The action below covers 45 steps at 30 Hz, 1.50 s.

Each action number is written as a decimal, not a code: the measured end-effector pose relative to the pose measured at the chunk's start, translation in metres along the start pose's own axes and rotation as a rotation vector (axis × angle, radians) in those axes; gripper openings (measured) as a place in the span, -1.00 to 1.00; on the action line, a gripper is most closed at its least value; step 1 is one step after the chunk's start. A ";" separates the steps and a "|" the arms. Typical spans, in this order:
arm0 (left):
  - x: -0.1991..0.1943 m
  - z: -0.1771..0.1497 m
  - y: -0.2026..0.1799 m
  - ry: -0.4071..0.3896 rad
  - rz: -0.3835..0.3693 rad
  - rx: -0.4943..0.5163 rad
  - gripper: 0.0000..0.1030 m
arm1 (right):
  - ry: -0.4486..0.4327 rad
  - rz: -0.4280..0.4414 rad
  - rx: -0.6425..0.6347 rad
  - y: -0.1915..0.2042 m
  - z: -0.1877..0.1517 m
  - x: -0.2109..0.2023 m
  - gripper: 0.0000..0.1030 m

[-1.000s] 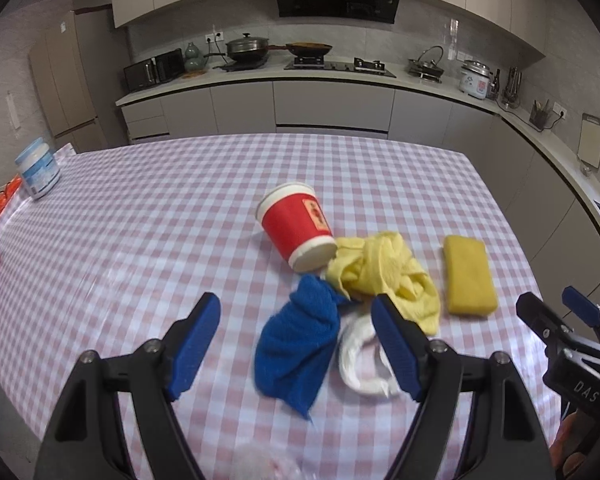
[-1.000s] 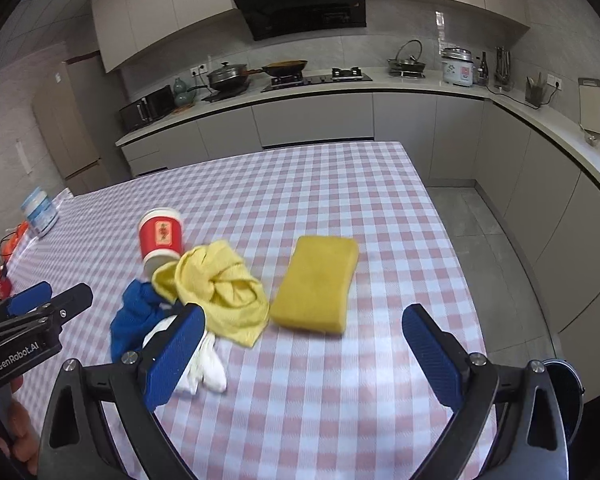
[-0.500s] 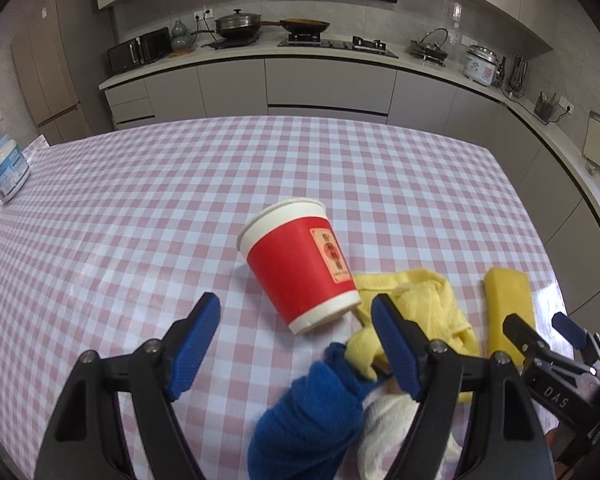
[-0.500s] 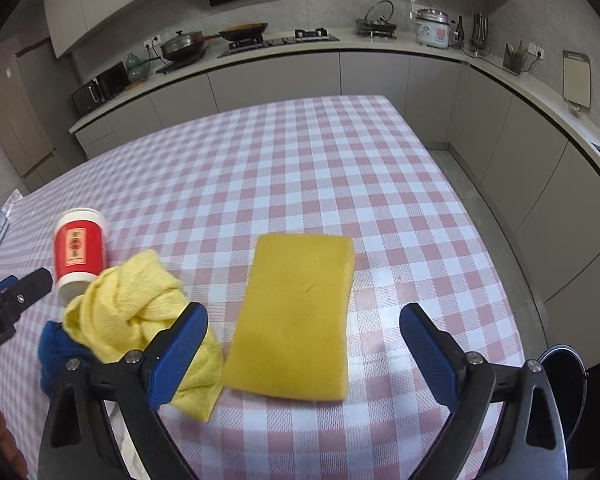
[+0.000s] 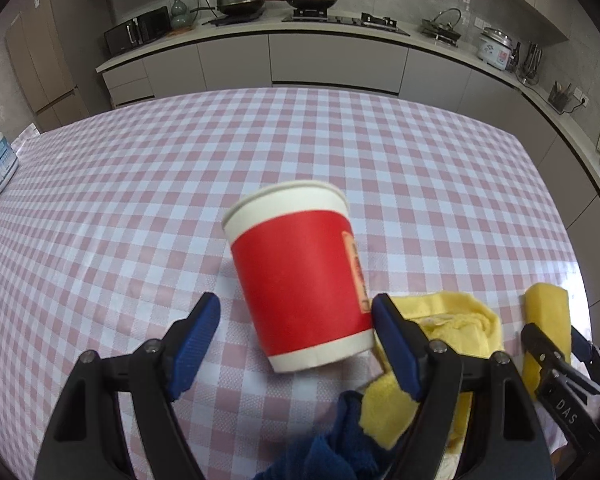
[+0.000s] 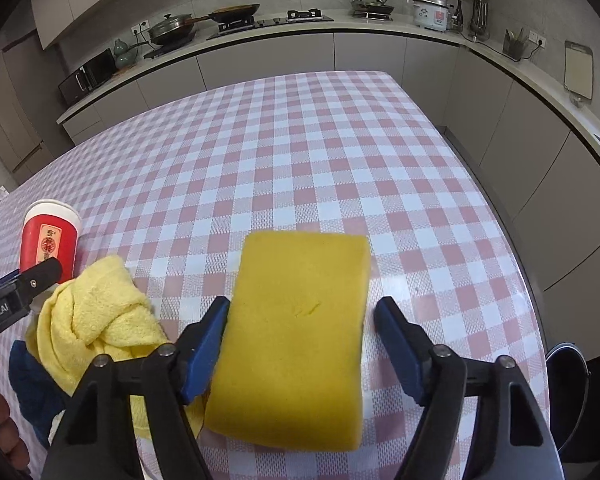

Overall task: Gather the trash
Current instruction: 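Grasp the yellow sponge with the right gripper while the left grasps the red paper cup, then lift the sponge and red cup and carry both toward the black bucket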

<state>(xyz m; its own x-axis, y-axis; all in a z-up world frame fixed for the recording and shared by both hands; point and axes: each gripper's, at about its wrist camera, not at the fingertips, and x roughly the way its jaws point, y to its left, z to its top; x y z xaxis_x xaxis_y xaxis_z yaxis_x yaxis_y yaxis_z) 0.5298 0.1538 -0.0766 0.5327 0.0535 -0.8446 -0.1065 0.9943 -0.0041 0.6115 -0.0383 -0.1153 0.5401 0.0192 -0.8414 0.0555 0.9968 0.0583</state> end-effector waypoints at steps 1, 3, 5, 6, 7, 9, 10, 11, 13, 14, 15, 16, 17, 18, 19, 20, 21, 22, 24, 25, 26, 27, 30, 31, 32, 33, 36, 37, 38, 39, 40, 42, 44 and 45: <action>0.001 0.000 -0.001 0.004 0.002 0.001 0.54 | -0.003 -0.002 -0.003 0.001 0.002 0.001 0.27; 0.005 0.001 -0.002 0.009 0.004 0.002 0.54 | -0.007 0.000 -0.012 0.003 0.008 0.004 0.22; 0.008 0.003 -0.002 0.010 0.003 0.002 0.54 | -0.015 0.005 -0.018 0.004 0.014 0.008 0.20; 0.010 0.004 -0.003 0.008 0.007 0.003 0.54 | -0.021 0.008 -0.020 0.005 0.016 0.009 0.20; 0.012 0.006 -0.003 0.009 0.007 0.002 0.54 | -0.026 0.012 -0.022 0.006 0.019 0.011 0.19; 0.017 0.009 -0.003 0.014 0.003 0.000 0.54 | -0.033 0.011 -0.029 0.007 0.023 0.015 0.19; 0.020 0.012 -0.004 0.016 0.003 0.000 0.54 | -0.035 0.012 -0.032 0.008 0.025 0.017 0.19; 0.021 0.014 -0.004 0.016 0.000 0.001 0.54 | -0.038 0.016 -0.033 0.009 0.028 0.019 0.19; 0.024 0.016 -0.004 0.008 0.001 0.004 0.54 | -0.043 0.018 -0.033 0.011 0.032 0.023 0.19; 0.025 0.017 -0.004 0.007 0.002 0.004 0.54 | -0.046 0.017 -0.034 0.012 0.034 0.025 0.19; 0.027 0.018 -0.004 0.008 -0.001 0.005 0.53 | -0.048 0.016 -0.036 0.013 0.035 0.026 0.19; 0.028 0.019 -0.004 0.010 -0.009 0.001 0.51 | -0.050 0.015 -0.038 0.013 0.037 0.028 0.19; 0.029 0.019 -0.003 0.010 -0.013 -0.003 0.39 | -0.050 0.016 -0.039 0.014 0.039 0.029 0.18; 0.030 0.019 -0.002 0.012 -0.021 -0.007 0.19 | -0.051 0.018 -0.039 0.014 0.041 0.030 0.17; 0.031 0.019 -0.002 0.017 -0.026 -0.006 0.18 | -0.053 0.019 -0.038 0.014 0.042 0.031 0.17; 0.031 0.018 -0.002 0.012 -0.027 -0.006 0.17 | -0.053 0.020 -0.039 0.014 0.042 0.031 0.16; 0.029 0.018 -0.002 0.006 -0.025 -0.007 0.16 | -0.053 0.023 -0.041 0.015 0.043 0.031 0.15; 0.029 0.018 -0.001 0.001 -0.029 -0.010 0.15 | -0.053 0.025 -0.044 0.015 0.042 0.031 0.15; 0.026 0.017 0.000 -0.010 -0.036 -0.018 0.14 | -0.056 0.029 -0.051 0.017 0.042 0.030 0.13; 0.023 0.017 0.000 -0.022 -0.037 -0.022 0.13 | -0.057 0.035 -0.053 0.018 0.042 0.028 0.13; 0.020 0.017 0.001 -0.032 -0.040 -0.022 0.13 | -0.059 0.038 -0.053 0.018 0.042 0.027 0.12; 0.017 0.016 0.003 -0.040 -0.044 -0.021 0.13 | -0.063 0.040 -0.054 0.018 0.042 0.025 0.12; 0.007 0.015 0.005 -0.060 -0.052 -0.022 0.13 | -0.079 0.052 -0.053 0.018 0.040 0.014 0.11; 0.004 0.015 0.007 -0.066 -0.054 -0.022 0.13 | -0.087 0.055 -0.053 0.017 0.040 0.009 0.11; 0.000 0.014 0.008 -0.074 -0.059 -0.021 0.12 | -0.094 0.057 -0.053 0.016 0.039 0.004 0.11; -0.004 0.013 0.008 -0.083 -0.064 -0.020 0.12 | -0.098 0.059 -0.051 0.016 0.039 -0.001 0.11; -0.020 0.010 0.007 -0.108 -0.074 -0.015 0.12 | -0.116 0.069 -0.043 0.014 0.035 -0.017 0.11; -0.023 0.009 0.009 -0.114 -0.078 -0.013 0.12 | -0.123 0.070 -0.043 0.013 0.034 -0.024 0.11; -0.028 0.007 0.009 -0.121 -0.080 -0.011 0.12 | -0.129 0.073 -0.041 0.012 0.032 -0.029 0.11; -0.034 0.005 0.009 -0.128 -0.084 -0.008 0.12 | -0.133 0.077 -0.038 0.011 0.030 -0.034 0.11; -0.036 0.004 0.008 -0.133 -0.086 -0.006 0.12 | -0.138 0.081 -0.035 0.010 0.028 -0.039 0.11; -0.045 0.000 0.007 -0.146 -0.089 -0.001 0.12 | -0.153 0.084 -0.034 0.009 0.022 -0.051 0.11; -0.053 -0.006 0.004 -0.157 -0.090 0.008 0.12 | -0.165 0.093 -0.033 0.007 0.015 -0.063 0.11; -0.058 -0.009 0.002 -0.162 -0.092 0.013 0.12 | -0.170 0.096 -0.034 0.007 0.013 -0.067 0.11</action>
<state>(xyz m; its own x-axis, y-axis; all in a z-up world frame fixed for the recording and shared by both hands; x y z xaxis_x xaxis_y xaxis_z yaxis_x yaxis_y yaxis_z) 0.4911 0.1515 -0.0325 0.6681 -0.0250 -0.7436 -0.0408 0.9967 -0.0702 0.5861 -0.0335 -0.0514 0.6760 0.1033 -0.7296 -0.0301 0.9932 0.1127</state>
